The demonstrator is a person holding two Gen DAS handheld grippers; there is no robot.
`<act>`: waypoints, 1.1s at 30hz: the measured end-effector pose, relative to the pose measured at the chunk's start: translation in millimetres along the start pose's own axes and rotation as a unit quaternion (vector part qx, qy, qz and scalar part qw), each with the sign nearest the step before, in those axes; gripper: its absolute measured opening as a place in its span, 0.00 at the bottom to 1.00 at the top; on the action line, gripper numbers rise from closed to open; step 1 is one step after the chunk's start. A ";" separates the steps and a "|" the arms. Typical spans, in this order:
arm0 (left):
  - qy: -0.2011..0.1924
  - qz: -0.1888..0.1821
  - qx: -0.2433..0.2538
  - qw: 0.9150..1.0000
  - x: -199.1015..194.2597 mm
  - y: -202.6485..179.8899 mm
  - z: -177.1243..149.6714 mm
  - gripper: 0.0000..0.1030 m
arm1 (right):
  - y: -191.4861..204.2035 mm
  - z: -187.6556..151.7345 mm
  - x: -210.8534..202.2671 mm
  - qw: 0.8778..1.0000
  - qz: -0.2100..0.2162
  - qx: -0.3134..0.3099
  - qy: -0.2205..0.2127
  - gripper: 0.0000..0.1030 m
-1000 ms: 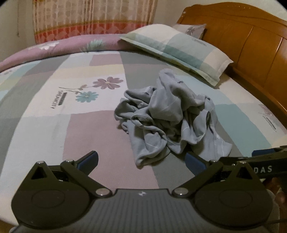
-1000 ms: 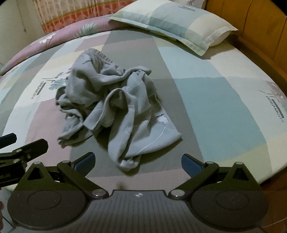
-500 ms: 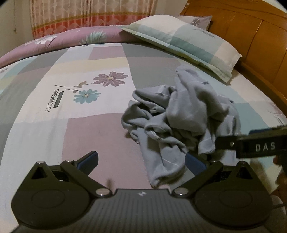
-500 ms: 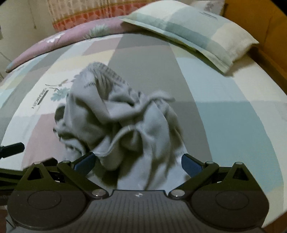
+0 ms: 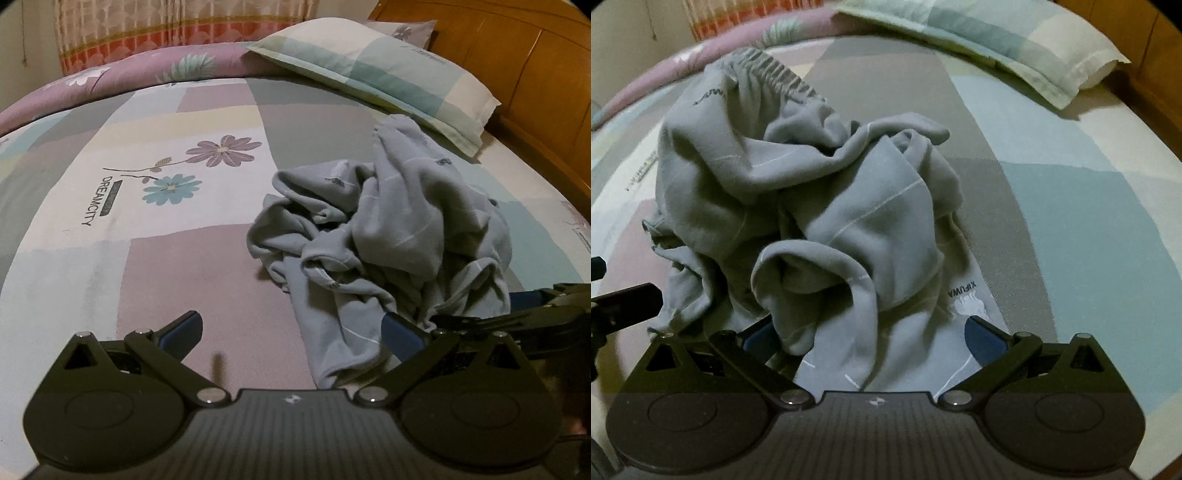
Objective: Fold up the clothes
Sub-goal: 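Reach the right tool into the grey sweatpants pile and grasp fabric, then grasp the waistband with the right tool and pull it out of the pile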
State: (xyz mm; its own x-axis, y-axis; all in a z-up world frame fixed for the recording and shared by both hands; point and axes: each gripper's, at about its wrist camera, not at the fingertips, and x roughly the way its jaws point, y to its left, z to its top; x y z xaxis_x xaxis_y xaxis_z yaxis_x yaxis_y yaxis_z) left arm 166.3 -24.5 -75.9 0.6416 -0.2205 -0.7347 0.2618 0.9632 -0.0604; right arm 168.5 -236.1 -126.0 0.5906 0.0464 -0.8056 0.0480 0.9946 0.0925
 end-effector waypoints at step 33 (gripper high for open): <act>0.010 -0.002 0.028 1.000 -21.7 5.1 -15.0 0.99 | -10.6 23.3 -24.3 0.990 0.077 -0.108 -0.046 0.61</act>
State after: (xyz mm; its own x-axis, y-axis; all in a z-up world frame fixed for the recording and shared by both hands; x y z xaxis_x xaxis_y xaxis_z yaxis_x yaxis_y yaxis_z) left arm 142.8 -12.5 -70.4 0.6265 -0.2212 -0.7473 0.3046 0.9521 -0.0264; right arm 172.4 -250.0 -93.7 0.6486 0.2005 -0.7342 -0.2160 0.9735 0.0751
